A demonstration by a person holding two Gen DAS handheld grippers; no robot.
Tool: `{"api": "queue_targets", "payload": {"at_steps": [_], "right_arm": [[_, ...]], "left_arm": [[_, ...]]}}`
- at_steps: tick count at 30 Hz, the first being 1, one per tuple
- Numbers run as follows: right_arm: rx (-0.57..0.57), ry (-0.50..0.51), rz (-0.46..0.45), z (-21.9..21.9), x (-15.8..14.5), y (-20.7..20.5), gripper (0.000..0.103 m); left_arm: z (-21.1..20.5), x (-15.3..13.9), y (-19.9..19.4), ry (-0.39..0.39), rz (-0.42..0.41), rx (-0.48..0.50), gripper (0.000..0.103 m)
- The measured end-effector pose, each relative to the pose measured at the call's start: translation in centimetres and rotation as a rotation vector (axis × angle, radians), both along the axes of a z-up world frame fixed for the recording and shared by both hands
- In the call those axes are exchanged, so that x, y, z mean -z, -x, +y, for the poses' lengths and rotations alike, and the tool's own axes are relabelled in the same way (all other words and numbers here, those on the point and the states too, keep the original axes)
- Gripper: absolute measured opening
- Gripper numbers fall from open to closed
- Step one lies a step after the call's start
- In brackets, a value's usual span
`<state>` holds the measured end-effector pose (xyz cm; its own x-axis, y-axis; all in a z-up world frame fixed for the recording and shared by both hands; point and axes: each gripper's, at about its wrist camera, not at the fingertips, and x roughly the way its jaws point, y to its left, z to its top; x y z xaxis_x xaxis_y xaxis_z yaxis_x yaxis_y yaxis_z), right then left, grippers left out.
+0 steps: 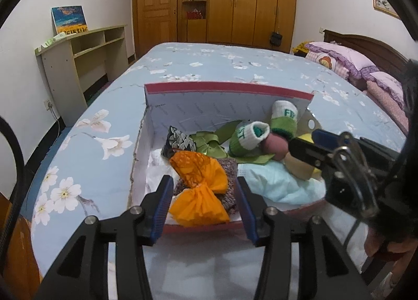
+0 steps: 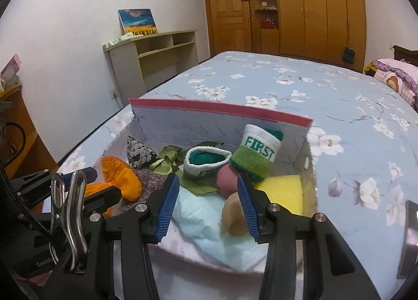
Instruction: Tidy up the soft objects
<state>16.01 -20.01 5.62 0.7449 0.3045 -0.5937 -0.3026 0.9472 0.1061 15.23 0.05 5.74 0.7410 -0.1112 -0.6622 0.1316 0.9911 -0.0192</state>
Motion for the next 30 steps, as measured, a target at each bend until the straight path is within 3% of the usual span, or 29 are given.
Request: {"api": "queue_targets", "payload": {"at_steps": [16,30], "right_arm": [[0.083,-0.015,0.013,-1.4,-2.1,6.5,0.047],[0.165,0.037,-0.001,-1.6,1.4,11.4,0.047]], "left_arm": [[0.0,-2.1,4.7,0.037,0.005,-0.006,0.051],[0.3,1.0,8.0,0.035,0.009,-0.081,0.051]]}}
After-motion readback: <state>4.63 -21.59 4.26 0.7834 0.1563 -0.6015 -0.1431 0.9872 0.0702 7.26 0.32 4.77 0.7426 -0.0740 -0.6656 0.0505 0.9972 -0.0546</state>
